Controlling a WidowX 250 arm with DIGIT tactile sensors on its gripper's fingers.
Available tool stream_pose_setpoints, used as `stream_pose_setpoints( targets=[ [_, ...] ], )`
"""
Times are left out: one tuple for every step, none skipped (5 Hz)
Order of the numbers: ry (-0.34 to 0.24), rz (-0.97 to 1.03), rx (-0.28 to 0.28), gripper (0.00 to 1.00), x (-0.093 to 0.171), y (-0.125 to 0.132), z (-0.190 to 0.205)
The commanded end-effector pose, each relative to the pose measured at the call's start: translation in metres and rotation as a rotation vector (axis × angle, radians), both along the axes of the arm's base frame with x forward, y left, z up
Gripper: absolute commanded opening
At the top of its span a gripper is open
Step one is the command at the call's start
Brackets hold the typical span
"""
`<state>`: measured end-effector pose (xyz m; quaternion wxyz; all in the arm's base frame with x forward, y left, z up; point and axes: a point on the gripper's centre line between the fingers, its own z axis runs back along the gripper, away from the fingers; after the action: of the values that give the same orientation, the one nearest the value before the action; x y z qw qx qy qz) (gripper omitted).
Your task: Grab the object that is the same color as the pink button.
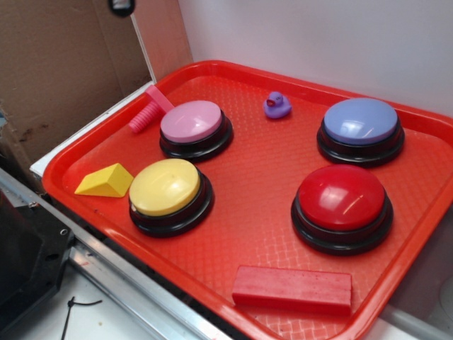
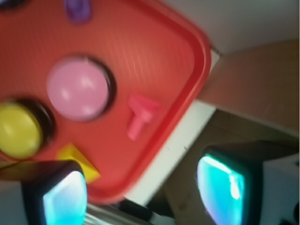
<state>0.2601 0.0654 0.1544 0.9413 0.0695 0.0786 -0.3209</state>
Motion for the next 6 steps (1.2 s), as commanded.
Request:
stream_pose_setpoints(
  targets=[
    [-0.046, -0.512, -0.065, 1.0, 0.014, -0.04, -0.02],
    [-0.036, -0.762, -0.084, 1.0, 0.01, -0.04, -0.03],
    [-0.044, -0.749, -0.08, 1.0, 0.009, -0.035, -0.032],
    [-0.044, -0.749, -0.08, 1.0, 0.009, -0.035, -0.032],
    [-0.044, -0.749, -0.08, 1.0, 0.009, -0.035, -0.032],
    [-0.046, -0.692, 0.023, 1.0, 0.01, -0.02, -0.065]
  ],
)
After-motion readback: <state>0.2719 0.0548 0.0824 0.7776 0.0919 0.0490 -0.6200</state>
